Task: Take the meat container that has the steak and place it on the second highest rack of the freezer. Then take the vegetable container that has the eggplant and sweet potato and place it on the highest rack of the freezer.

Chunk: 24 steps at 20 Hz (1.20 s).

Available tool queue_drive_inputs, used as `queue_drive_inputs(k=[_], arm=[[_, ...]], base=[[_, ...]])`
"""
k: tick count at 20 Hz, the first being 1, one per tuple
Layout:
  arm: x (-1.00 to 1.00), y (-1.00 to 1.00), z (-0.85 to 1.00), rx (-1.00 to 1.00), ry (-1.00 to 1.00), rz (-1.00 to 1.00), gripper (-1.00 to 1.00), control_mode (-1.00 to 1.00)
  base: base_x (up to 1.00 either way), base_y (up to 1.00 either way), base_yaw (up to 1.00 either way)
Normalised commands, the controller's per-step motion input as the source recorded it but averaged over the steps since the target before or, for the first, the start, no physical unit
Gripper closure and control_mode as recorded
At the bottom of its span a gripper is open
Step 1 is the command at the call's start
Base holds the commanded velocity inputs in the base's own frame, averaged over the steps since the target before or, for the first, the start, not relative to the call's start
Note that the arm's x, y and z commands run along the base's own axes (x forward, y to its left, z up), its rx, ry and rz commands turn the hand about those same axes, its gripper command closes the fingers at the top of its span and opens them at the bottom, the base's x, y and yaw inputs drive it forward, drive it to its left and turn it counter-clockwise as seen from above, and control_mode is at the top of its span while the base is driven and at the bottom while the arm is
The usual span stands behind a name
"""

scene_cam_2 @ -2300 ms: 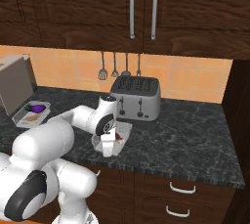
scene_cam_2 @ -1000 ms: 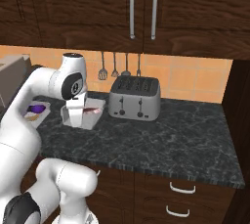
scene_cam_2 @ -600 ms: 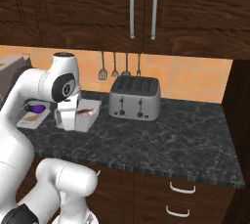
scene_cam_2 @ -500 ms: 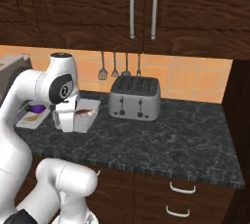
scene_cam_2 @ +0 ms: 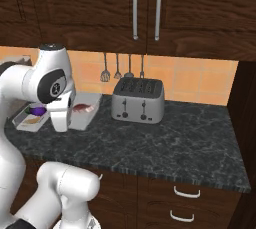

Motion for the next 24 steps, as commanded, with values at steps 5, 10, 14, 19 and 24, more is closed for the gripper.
queue_drive_inputs(k=[5,10,14,19,24], arm=[[-0.03,0.00,0.50,0.00,0.00,-0.10,1.00,-1.00],[-0.28,0.00,0.08,0.00,0.00,-0.07,1.00,1.00],[0.00,0.00,0.00,0.00,0.00,0.00,1.00,1.00],[0.00,0.00,0.00,0.00,0.00,0.00,1.00,1.00],[0.00,0.00,0.00,0.00,0.00,0.00,1.00,1.00]], base=[[0.00,0.00,0.00],[-0.12,0.00,-0.01],[-0.77,0.21,-0.35],[-0.30,0.32,-0.86],[-0.12,0.00,-1.00]])
